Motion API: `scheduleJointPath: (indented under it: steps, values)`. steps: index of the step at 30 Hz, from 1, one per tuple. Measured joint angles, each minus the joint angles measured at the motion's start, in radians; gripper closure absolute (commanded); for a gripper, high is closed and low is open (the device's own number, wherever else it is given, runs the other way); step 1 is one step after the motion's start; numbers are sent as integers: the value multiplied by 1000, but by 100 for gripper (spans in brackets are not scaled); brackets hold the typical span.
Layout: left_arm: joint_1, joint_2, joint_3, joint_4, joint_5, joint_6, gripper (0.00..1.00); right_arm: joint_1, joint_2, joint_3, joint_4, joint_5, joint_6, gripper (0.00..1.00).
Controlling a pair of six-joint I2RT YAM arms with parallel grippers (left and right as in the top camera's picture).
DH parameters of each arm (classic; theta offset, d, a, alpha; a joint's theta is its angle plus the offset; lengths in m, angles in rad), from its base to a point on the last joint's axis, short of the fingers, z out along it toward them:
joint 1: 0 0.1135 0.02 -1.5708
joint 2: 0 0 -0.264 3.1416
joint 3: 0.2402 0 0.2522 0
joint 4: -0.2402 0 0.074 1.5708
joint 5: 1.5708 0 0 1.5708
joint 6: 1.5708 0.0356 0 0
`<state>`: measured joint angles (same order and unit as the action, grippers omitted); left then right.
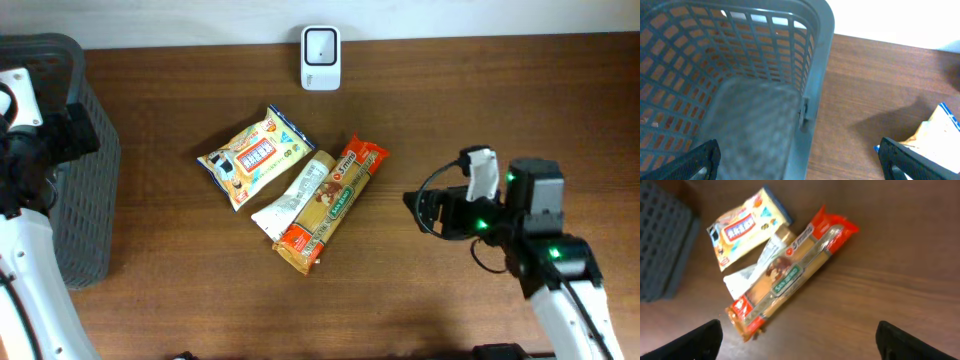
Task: Scan the item barcode
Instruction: 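Grasp the spaghetti pack with the right gripper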
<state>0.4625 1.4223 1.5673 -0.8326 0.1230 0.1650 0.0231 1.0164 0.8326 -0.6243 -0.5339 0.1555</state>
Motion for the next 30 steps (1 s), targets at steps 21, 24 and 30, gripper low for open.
scheduleJointPath:
  steps: [21, 24, 30]
  values:
    - [0, 0, 0, -2, 0, 0, 1, 389, 951, 465, -40, 267, 544, 32]
    - [0, 0, 0, -1, 0, 0, 1, 422, 988, 465, 55, 249, 546, 68]
    - [0, 0, 0, -2, 0, 0, 1, 448, 997, 500, 72, 211, 561, 95]
